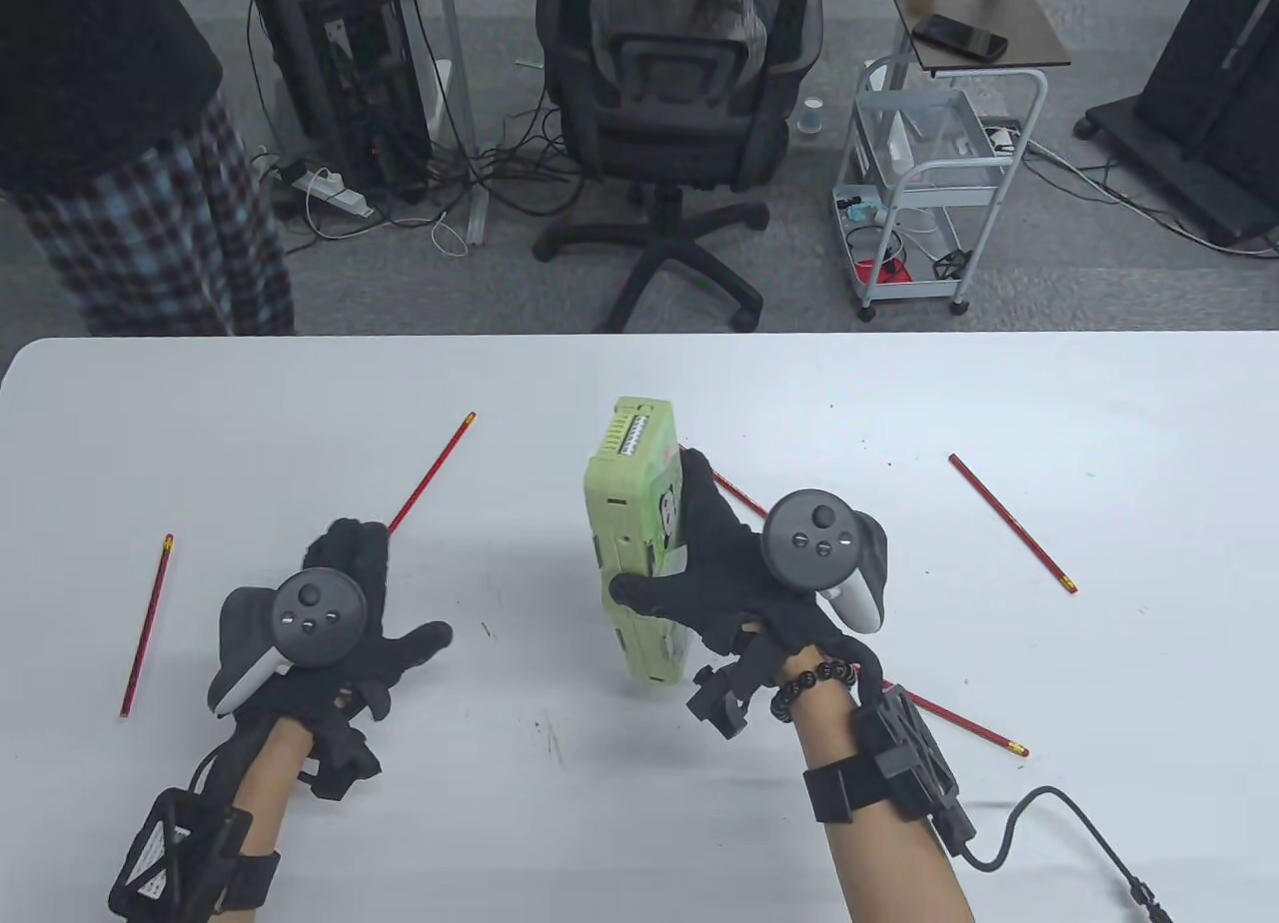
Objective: Organize multifunction pencil case
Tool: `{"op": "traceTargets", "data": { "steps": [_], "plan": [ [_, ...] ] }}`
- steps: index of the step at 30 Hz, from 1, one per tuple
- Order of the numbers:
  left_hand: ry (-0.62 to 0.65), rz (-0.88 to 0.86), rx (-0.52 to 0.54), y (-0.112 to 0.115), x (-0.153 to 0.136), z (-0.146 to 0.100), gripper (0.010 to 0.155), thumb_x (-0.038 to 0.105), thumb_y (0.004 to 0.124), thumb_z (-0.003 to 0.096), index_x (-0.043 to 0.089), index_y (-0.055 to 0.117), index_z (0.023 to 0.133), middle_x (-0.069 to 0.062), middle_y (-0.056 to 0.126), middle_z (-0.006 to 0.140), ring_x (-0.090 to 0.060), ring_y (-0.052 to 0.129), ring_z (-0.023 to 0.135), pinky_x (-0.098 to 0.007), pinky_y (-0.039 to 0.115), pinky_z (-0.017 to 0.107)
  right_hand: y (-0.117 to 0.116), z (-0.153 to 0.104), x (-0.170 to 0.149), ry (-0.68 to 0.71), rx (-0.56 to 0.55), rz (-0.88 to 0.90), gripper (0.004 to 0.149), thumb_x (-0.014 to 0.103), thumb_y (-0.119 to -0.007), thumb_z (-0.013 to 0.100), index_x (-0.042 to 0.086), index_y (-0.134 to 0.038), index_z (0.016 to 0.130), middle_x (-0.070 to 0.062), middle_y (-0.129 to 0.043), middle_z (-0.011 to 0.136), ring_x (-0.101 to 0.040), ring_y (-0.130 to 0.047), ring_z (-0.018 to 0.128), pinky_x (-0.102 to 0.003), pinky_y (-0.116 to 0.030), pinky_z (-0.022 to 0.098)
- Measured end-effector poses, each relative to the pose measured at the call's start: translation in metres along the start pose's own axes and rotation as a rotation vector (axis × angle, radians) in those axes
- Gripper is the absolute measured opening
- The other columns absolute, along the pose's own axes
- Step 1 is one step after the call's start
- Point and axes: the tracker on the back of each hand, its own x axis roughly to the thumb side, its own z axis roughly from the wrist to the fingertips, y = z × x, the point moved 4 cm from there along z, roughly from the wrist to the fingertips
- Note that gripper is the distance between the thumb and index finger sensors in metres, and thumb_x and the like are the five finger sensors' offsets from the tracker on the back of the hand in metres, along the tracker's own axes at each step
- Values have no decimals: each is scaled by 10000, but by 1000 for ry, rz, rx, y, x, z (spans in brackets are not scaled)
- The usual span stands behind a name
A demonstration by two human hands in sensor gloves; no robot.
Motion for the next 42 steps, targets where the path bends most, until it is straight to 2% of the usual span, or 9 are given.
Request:
{"op": "traceTargets", "data": {
  "steps": [4, 10, 15, 24, 29, 31, 34, 38, 42],
  "plan": [
    [1, 28, 8, -3, -9, 3, 1079, 641, 737, 395, 47, 165, 1091, -312, 144, 1141, -616, 259, 1041, -734, 382, 702, -38, 20, 1, -39, 134, -276, 1222, 602, -904, 433, -134, -215, 1124, -482, -414, 1066, -724, -566, 929, -776, -528, 671],
    [38, 12, -82, 14, 2, 7, 1085, 640, 744, 392, 56, 155, 1092, -303, 135, 1146, -608, 251, 1048, -734, 374, 708, -107, 33, -7, -74, 391, -664, 1206, 600, -913, 416, -82, -227, 1136, -461, -424, 1080, -705, -571, 944, -767, -526, 685],
    [54, 8, -128, 26, 8, 10, 1066, 618, 749, 400, 63, 161, 1093, -298, 145, 1148, -601, 267, 1052, -721, 384, 714, -134, 35, -15, -65, 457, -725, 1175, 592, -922, 409, -37, -255, 1144, -456, -425, 1086, -705, -559, 947, -769, -510, 690],
    [94, 33, -205, 42, 16, 13, 1106, 614, 804, 364, 80, 171, 1097, -284, 185, 1158, -578, 314, 1072, -694, 424, 726, -154, 31, -23, -39, 490, -736, 1152, 578, -928, 402, -28, -287, 1144, -432, -422, 1098, -689, -532, 962, -759, -482, 700],
    [146, 16, -314, 59, 29, 17, 1121, 601, 828, 354, 88, 162, 1096, -281, 169, 1160, -572, 315, 1077, -694, 424, 730, -145, 26, -25, -29, 504, -641, 1113, 565, -867, 412, -38, -269, 1133, -421, -366, 1109, -689, -447, 982, -758, -429, 695],
    [163, 2, -346, 64, 35, 19, 1129, 599, 833, 353, 92, 150, 1095, -285, 159, 1159, -575, 315, 1077, -694, 424, 731, -130, 18, -27, -50, 513, -564, 1059, 513, -841, 450, -33, -237, 1128, -418, -284, 1109, -713, -340, 980, -766, -383, 690],
    [188, -27, -383, 68, 46, 22, 1142, 596, 844, 351, 134, 109, 1092, -273, 98, 1161, -577, 292, 1083, -697, 407, 737, -92, 0, -32, -50, 452, -566, 1035, 529, -822, 451, -10, -264, 1136, -432, -244, 1104, -733, -292, 968, -784, -362, 677],
    [212, -9, -458, 80, 60, 33, 1121, 561, 863, 372, 298, 14, 1055, -219, -31, 1137, -554, 203, 1089, -700, 338, 749, -62, -29, -58, -134, 450, -604, 1000, 526, -816, 460, 40, -278, 1149, -447, -222, 1100, -766, -291, 952, -805, -366, 667],
    [242, -11, -541, 95, 73, 41, 1142, 542, 878, 374, 290, -14, 1040, -178, -78, 1121, -498, 156, 1099, -683, 311, 753, -61, -37, -76, -147, 431, -623, 1009, 530, -813, 458, 69, -237, 1147, -444, -189, 1095, -772, -283, 944, -802, -370, 666]
  ]
}}
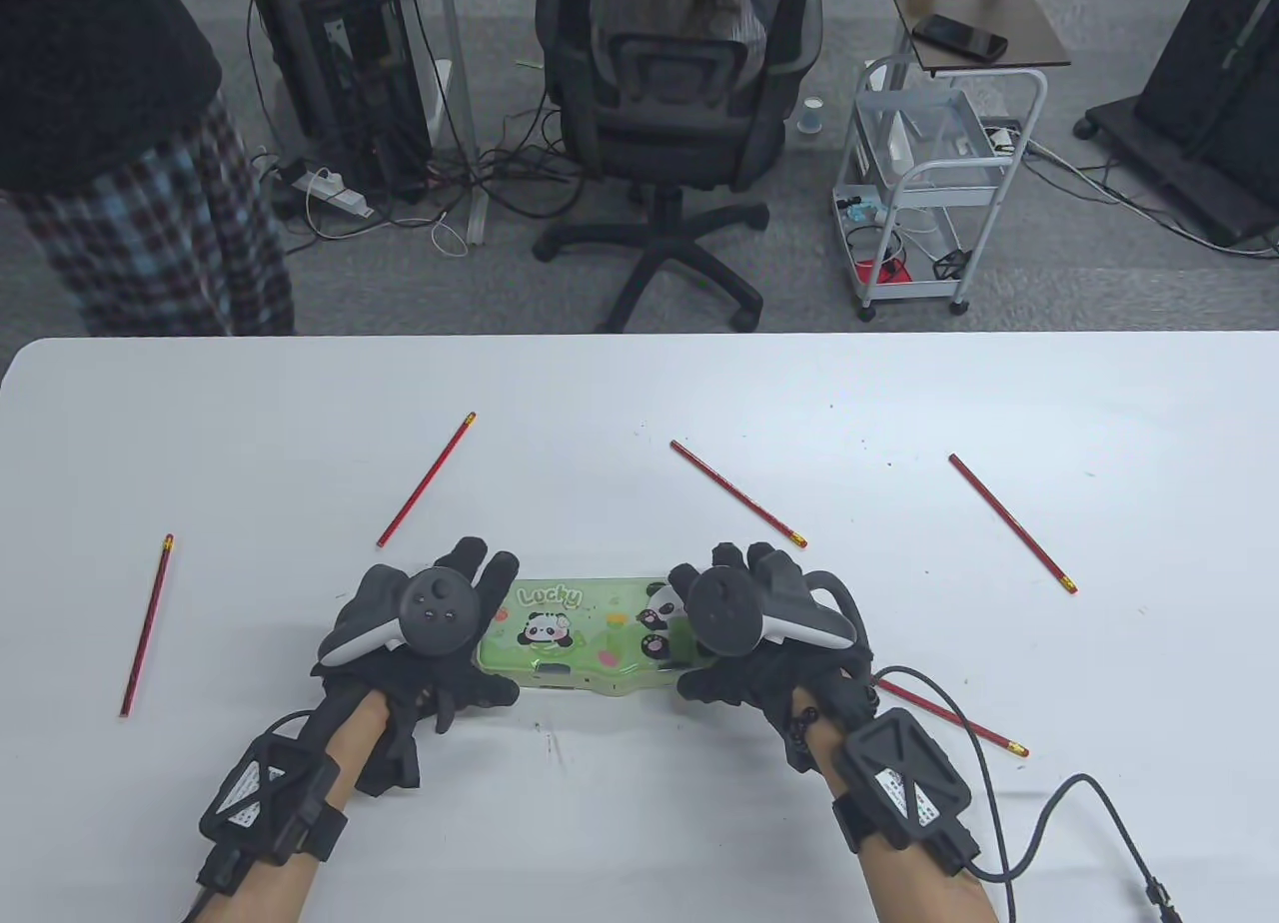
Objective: Organize multifunction pencil case
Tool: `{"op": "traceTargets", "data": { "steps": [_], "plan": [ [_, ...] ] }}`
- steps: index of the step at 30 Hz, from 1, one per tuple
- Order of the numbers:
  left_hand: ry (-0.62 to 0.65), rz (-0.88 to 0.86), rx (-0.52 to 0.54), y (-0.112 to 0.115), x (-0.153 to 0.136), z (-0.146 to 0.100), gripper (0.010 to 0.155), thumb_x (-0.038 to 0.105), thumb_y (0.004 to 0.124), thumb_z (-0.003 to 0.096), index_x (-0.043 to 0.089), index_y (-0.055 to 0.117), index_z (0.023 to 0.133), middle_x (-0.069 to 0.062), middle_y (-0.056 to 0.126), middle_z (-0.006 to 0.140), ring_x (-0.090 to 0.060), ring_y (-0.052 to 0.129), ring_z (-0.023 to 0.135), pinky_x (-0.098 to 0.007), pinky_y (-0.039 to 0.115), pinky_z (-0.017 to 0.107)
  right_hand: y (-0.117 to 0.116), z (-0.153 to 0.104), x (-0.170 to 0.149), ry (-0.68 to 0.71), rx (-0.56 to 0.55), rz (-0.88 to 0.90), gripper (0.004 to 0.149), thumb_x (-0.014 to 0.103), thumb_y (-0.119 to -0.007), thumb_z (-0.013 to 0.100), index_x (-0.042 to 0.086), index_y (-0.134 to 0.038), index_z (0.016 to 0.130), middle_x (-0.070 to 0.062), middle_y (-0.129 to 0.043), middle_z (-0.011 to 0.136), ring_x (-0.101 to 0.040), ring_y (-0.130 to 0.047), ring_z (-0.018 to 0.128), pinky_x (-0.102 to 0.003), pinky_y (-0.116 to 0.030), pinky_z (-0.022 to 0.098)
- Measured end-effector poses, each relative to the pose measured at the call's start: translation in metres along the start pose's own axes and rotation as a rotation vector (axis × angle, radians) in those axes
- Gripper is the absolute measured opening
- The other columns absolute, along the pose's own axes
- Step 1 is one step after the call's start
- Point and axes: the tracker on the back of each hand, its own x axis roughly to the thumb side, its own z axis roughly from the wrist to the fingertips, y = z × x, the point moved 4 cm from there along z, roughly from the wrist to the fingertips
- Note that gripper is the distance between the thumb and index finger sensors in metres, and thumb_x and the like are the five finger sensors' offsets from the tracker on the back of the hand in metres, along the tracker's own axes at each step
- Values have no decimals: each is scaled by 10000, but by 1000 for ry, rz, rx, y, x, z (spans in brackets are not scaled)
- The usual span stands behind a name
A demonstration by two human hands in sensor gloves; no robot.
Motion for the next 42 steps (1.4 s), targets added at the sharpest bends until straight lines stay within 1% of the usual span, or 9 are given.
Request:
{"op": "traceTargets", "data": {
  "steps": [3, 4, 5, 6, 9, 11, 21, 31, 42],
  "plan": [
    [-20, -36, -36, 8, 4, 11, 1094, 475, 883, 391, 210, 66, 1069, -135, 60, 1172, -469, 198, 1105, -679, 362, 744, -19, 7, 1, 17, -3, 84, 1023, 545, -783, 465, 31, -210, 1138, -452, -198, 1087, -791, -326, 925, -800, -420, 660],
    [-43, -36, -12, 7, 3, 10, 1074, 431, 883, 405, 213, 63, 1064, -130, 52, 1167, -464, 189, 1101, -669, 357, 746, -25, 9, 4, 3, 44, 96, 1022, 529, -787, 468, 27, -193, 1132, -447, -118, 1074, -822, -266, 898, -817, -392, 650],
    [-44, -23, 18, 5, 3, 9, 1071, 420, 897, 393, 204, 97, 1071, -135, 101, 1175, -458, 243, 1105, -661, 386, 743, -24, 7, 4, -10, 41, 58, 1022, 538, -778, 472, 38, -177, 1131, -437, -118, 1078, -817, -286, 906, -809, -410, 660],
    [-36, -9, 24, 4, 3, 10, 1069, 421, 906, 389, 199, 121, 1080, -139, 128, 1184, -461, 280, 1108, -656, 406, 743, -20, 8, 6, 1, -13, -11, 1010, 553, -768, 470, 35, -211, 1135, -441, -176, 1086, -809, -353, 912, -797, -457, 662],
    [-33, -34, 40, 4, 2, 9, 1060, 415, 914, 383, 204, 148, 1085, -134, 151, 1189, -462, 308, 1108, -645, 425, 744, -20, 10, 6, -21, -46, -26, 980, 552, -768, 470, 50, -253, 1135, -422, -227, 1097, -798, -425, 907, -786, -499, 665],
    [-33, -34, 46, 3, 2, 9, 1061, 409, 928, 373, 207, 172, 1089, -130, 197, 1189, -461, 329, 1109, -643, 434, 744, -16, 9, 5, -38, -110, -34, 954, 568, -774, 459, 74, -315, 1134, -397, -294, 1103, -772, -495, 902, -770, -537, 666],
    [-25, -47, 75, 1, -1, 8, 1054, 413, 946, 352, 230, 216, 1090, -94, 235, 1198, -439, 372, 1110, -639, 467, 737, -11, 9, 3, -24, -167, -77, 963, 650, -805, 399, 125, -442, 1120, -348, -451, 1093, -707, -671, 871, -721, -666, 646],
    [-15, -46, 73, 2, -2, 6, 1056, 428, 943, 351, 229, 218, 1092, -97, 243, 1200, -435, 378, 1112, -638, 452, 740, -14, 9, 2, -20, -135, -35, 960, 633, -800, 415, 113, -419, 1126, -366, -404, 1097, -721, -620, 886, -737, -626, 656],
    [-4, -31, 97, 0, -3, 6, 1041, 439, 953, 342, 232, 265, 1096, -92, 293, 1202, -435, 418, 1109, -631, 470, 741, -13, 8, -2, -12, -167, -1, 958, 630, -815, 403, 110, -449, 1119, -360, -418, 1096, -722, -630, 881, -738, -632, 652]
  ]
}}
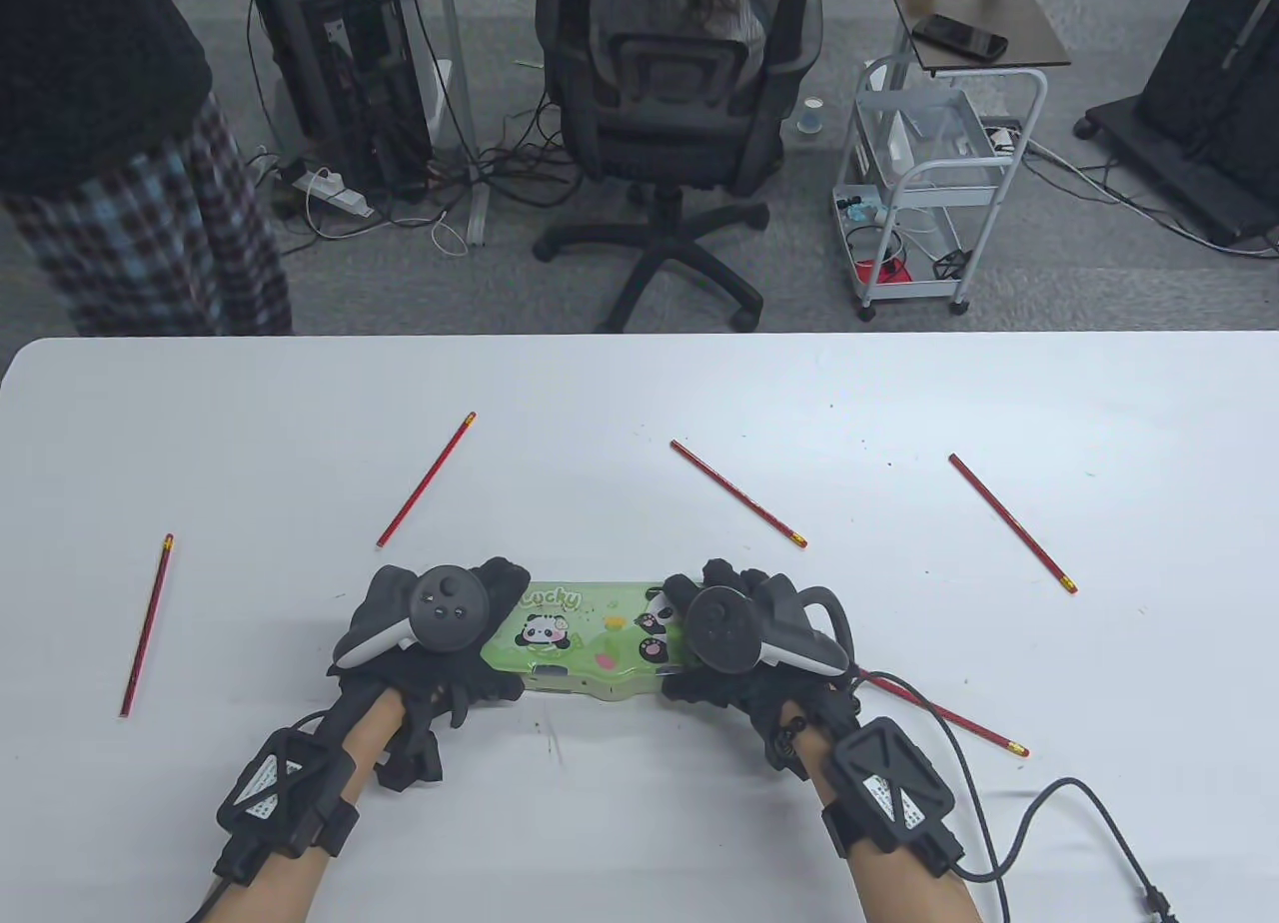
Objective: Organize multifunction pencil case
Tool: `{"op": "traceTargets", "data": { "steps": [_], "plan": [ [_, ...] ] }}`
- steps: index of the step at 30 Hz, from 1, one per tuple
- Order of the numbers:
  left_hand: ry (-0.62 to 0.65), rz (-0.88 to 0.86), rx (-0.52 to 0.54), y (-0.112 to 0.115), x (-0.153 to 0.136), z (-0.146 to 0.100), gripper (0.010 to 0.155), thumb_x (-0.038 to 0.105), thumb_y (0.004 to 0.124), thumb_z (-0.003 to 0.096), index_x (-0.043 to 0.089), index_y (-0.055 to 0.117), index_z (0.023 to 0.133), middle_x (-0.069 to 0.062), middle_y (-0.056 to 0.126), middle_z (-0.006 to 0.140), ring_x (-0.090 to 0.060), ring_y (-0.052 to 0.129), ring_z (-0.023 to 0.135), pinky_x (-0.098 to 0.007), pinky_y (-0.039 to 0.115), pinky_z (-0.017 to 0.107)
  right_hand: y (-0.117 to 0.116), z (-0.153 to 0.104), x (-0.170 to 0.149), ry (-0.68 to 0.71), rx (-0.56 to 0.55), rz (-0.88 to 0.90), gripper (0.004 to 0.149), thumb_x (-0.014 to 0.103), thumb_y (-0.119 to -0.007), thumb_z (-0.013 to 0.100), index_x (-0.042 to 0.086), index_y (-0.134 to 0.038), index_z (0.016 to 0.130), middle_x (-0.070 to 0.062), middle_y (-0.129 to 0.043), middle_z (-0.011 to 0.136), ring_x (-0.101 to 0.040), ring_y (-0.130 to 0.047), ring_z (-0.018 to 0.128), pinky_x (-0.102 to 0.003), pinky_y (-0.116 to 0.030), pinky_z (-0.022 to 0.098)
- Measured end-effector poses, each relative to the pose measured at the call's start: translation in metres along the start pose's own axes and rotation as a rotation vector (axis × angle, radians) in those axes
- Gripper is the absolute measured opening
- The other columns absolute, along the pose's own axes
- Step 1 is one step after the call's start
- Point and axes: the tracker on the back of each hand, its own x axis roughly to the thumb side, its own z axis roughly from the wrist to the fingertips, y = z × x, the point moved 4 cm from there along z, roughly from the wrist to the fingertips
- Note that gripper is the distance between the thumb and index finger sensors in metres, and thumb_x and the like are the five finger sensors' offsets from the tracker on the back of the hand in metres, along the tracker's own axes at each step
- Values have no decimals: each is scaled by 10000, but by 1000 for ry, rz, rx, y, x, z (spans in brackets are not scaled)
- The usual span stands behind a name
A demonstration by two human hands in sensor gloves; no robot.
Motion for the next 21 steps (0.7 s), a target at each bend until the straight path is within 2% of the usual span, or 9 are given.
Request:
{"op": "traceTargets", "data": {
  "steps": [5, 10, 13, 15, 21],
  "plan": [
    [5, 15, 16, 1, 1, -1, 1040, 446, 955, 338, 234, 275, 1095, -90, 302, 1201, -437, 432, 1106, -626, 480, 740, 2, 0, -3, -2, 10, 34, 957, 635, -806, 404, 107, -454, 1120, -361, -429, 1094, -723, -624, 885, -741, -628, 654],
    [16, -2, -24, -1, 0, 1, 1039, 473, 933, 348, 236, 255, 1100, -96, 286, 1206, -436, 418, 1116, -632, 460, 747, 6, 0, -13, -8, 41, 187, 933, 626, -781, 426, 91, -465, 1122, -366, -409, 1104, -739, -564, 902, -762, -581, 659],
    [52, -171, -46, -5, -7, 0, 1015, 588, 838, 346, 235, 275, 1114, -108, 292, 1217, -470, 412, 1114, -647, 453, 744, 6, -1, -19, -16, 61, 296, 925, 613, -756, 441, 73, -450, 1127, -373, -376, 1108, -755, -502, 909, -781, -529, 661],
    [64, -257, -37, -9, -12, -1, 971, 625, 812, 345, 248, 364, 1120, -108, 336, 1223, -478, 428, 1114, -660, 453, 739, 6, -1, -22, -18, 56, 338, 922, 611, -750, 443, 70, -452, 1128, -369, -368, 1110, -756, -475, 915, -788, -507, 661],
    [39, -366, 32, -19, -21, 0, 917, 671, 785, 319, 245, 548, 1095, -110, 524, 1206, -483, 566, 1085, -669, 519, 721, 10, -2, -28, -20, 40, 416, 924, 602, -732, 451, 34, -458, 1126, -376, -375, 1116, -756, -473, 919, -791, -504, 655]
  ]
}}
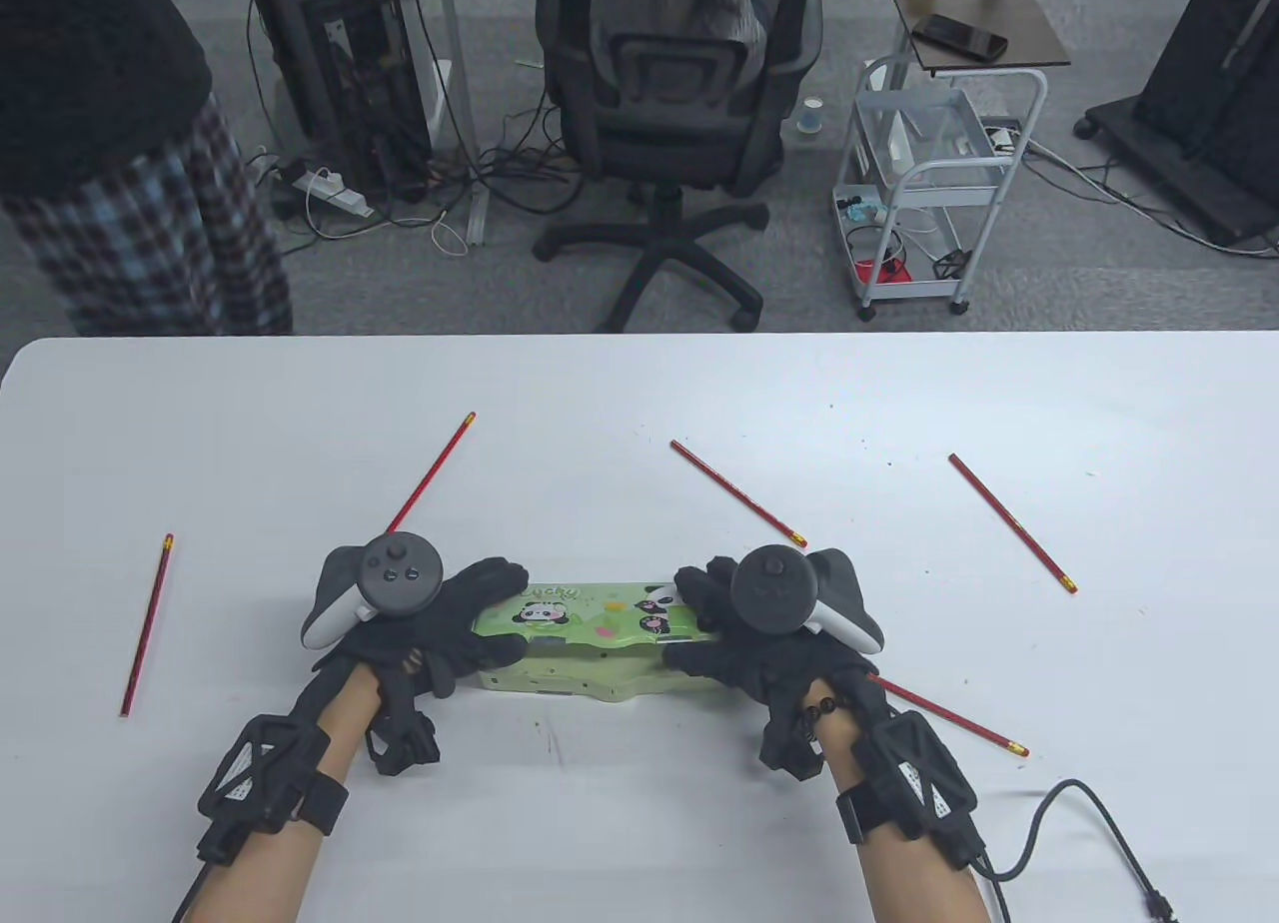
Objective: Organize multifunction pencil case
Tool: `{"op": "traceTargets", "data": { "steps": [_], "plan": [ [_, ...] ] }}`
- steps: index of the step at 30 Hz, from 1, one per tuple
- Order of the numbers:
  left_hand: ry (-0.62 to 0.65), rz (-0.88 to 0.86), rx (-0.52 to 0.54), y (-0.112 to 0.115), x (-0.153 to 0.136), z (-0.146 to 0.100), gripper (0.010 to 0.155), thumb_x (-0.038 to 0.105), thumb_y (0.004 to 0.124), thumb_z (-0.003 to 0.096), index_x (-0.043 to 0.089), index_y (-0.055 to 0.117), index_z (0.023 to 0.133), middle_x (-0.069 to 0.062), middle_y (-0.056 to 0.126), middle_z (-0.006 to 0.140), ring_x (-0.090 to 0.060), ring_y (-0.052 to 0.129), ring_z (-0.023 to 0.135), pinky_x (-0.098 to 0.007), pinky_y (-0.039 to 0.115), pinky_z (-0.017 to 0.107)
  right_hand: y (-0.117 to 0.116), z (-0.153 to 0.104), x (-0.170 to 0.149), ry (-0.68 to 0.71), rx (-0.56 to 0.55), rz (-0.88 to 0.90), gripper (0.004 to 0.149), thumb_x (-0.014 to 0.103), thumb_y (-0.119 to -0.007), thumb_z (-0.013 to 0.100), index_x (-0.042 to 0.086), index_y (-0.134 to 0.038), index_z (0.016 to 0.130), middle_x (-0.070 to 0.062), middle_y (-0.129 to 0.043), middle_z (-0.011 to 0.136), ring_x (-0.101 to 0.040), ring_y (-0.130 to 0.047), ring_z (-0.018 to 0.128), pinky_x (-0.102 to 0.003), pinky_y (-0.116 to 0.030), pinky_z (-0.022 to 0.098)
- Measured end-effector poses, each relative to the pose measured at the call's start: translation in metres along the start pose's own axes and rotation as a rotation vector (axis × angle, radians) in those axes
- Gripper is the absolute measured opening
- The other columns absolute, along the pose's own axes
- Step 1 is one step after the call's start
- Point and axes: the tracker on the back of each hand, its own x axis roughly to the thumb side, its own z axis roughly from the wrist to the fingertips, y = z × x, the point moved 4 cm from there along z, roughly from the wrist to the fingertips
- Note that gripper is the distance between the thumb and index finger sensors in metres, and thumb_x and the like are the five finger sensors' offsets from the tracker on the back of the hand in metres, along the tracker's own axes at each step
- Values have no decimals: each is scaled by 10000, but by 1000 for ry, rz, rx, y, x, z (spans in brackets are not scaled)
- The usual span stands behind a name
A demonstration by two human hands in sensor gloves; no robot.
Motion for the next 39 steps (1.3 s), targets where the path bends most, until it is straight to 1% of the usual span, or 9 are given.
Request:
{"op": "traceTargets", "data": {
  "steps": [7, 12, 17, 20, 24, 27, 31, 35, 39],
  "plan": [
    [-47, -58, 6, -12, -1, 3, 871, 711, 730, 325, 259, 665, 1066, -130, 676, 1172, -493, 680, 1045, -677, 573, 704, 20, -8, -4, -1, -61, 105, 878, 538, -716, 493, -2, -435, 1125, -392, -440, 1094, -725, -534, 923, -778, -543, 649],
    [-131, -122, 12, -28, -2, 10, 845, 740, 684, 340, 226, 777, 1005, -155, 842, 1069, -491, 796, 967, -686, 629, 665, 48, -21, -10, 13, -177, 189, 903, 523, -709, 512, -36, -360, 1130, -400, -440, 1088, -708, -555, 924, -768, -555, 653],
    [-205, -147, 96, -43, -4, 18, 786, 731, 675, 373, 188, 876, 904, -135, 995, 907, -456, 895, 882, -661, 688, 628, 67, -32, -12, 28, -313, 206, 911, 516, -715, 512, -40, -339, 1128, -404, -432, 1084, -704, -551, 927, -765, -552, 655],
    [-267, -129, 176, -51, -4, 20, 766, 713, 688, 391, 164, 882, 889, -136, 1039, 828, -445, 935, 834, -655, 712, 604, 70, -35, -8, 37, -364, 98, 900, 518, -719, 506, -28, -364, 1127, -386, -394, 1101, -707, -505, 942, -781, -510, 656],
    [-375, -59, 259, -58, -2, 24, 780, 688, 689, 412, 131, 809, 945, -124, 1038, 812, -436, 945, 814, -646, 721, 594, 51, -28, 5, 76, -282, -101, 928, 549, -729, 487, 19, -338, 1140, -353, -252, 1129, -700, -306, 974, -774, -373, 674],
    [-444, 9, 300, -61, 0, 28, 780, 651, 699, 431, 130, 718, 1011, -140, 975, 892, -454, 905, 848, -653, 698, 611, 23, -14, 11, 79, -125, -275, 1030, 595, -724, 462, 15, -214, 1144, -371, -136, 1113, -684, -162, 969, -775, -280, 665],
    [-485, 96, 309, -63, 0, 29, 769, 574, 713, 461, 130, 581, 1075, -169, 852, 1008, -480, 844, 896, -672, 663, 626, -5, 4, 6, 41, 8, -323, 1118, 605, -725, 439, -17, -88, 1115, -409, -52, 1073, -682, -110, 956, -768, -241, 660],
    [-379, 140, 304, -60, 11, 16, 849, 562, 729, 454, 143, 418, 1122, -231, 622, 1130, -513, 709, 980, -685, 622, 648, -14, 13, -2, 35, 53, -284, 1138, 614, -729, 433, -36, -82, 1107, -407, -62, 1072, -661, -138, 971, -735, -258, 676],
    [-245, 176, 193, -45, 14, 1, 915, 577, 748, 433, 152, 340, 1134, -212, 455, 1194, -528, 558, 1049, -707, 543, 679, -16, 15, -5, 24, 84, -243, 1111, 602, -734, 446, -55, -137, 1113, -403, -118, 1086, -658, -205, 982, -718, -306, 689]
  ]
}}
